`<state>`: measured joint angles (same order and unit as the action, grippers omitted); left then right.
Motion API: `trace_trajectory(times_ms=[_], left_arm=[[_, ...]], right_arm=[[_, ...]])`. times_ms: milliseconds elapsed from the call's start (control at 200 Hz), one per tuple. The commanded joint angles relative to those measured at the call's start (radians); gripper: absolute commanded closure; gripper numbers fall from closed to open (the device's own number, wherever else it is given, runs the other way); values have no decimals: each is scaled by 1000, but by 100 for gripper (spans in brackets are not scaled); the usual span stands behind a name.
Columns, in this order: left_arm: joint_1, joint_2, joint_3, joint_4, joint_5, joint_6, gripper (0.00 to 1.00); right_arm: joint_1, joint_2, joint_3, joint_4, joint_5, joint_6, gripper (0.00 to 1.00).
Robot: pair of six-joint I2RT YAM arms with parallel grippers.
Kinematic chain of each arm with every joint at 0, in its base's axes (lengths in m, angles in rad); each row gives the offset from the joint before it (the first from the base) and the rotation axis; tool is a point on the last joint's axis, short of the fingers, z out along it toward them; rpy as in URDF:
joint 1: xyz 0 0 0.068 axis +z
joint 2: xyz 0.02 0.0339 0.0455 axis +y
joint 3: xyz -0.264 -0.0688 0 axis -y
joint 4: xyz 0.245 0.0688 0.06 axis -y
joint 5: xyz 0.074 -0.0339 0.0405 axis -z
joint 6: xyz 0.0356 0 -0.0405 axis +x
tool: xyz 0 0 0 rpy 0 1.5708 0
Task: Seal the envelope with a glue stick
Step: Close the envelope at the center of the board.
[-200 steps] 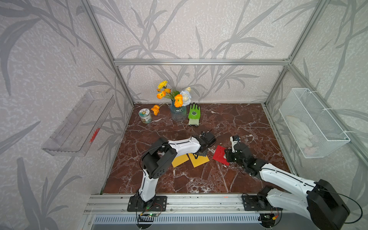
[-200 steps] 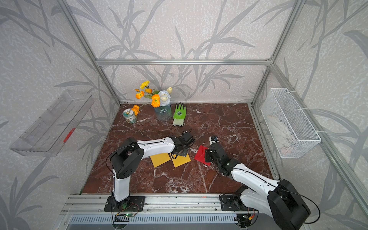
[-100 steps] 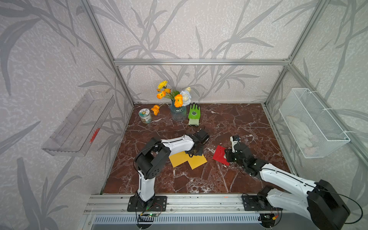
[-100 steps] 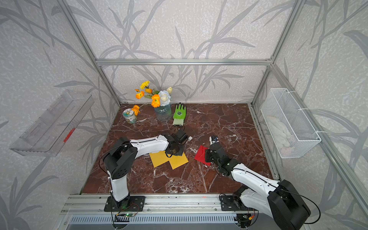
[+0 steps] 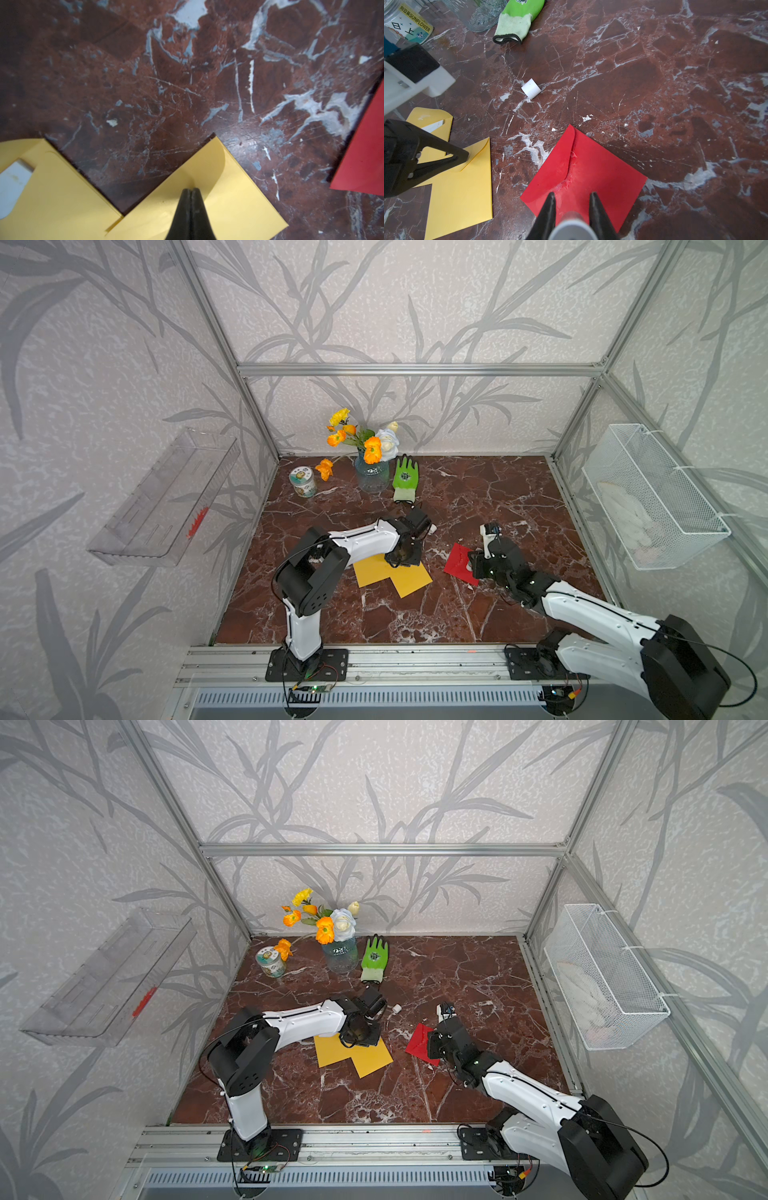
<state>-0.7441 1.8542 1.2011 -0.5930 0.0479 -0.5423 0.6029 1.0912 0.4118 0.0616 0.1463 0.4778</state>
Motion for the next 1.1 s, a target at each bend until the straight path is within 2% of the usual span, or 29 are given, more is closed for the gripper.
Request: trace_trajectory(times_ms=[0, 220, 685, 905, 1095], left_arm=[[5, -57, -2, -16, 5, -8, 100], [7, -73, 11, -28, 12, -7, 100], [5, -29, -66, 47, 56, -41, 100], [6, 50, -92, 67, 31, -41, 100], [8, 102, -135, 108, 59, -55, 100]], right_arm=[[-3, 6, 28, 1, -9, -8, 100], [-3, 16, 33, 4, -13, -7, 100], [-3, 24, 28, 4, -14, -1, 100], [-3, 17, 31, 2, -19, 2, 100], [-2, -7, 33, -16, -19, 1, 100]])
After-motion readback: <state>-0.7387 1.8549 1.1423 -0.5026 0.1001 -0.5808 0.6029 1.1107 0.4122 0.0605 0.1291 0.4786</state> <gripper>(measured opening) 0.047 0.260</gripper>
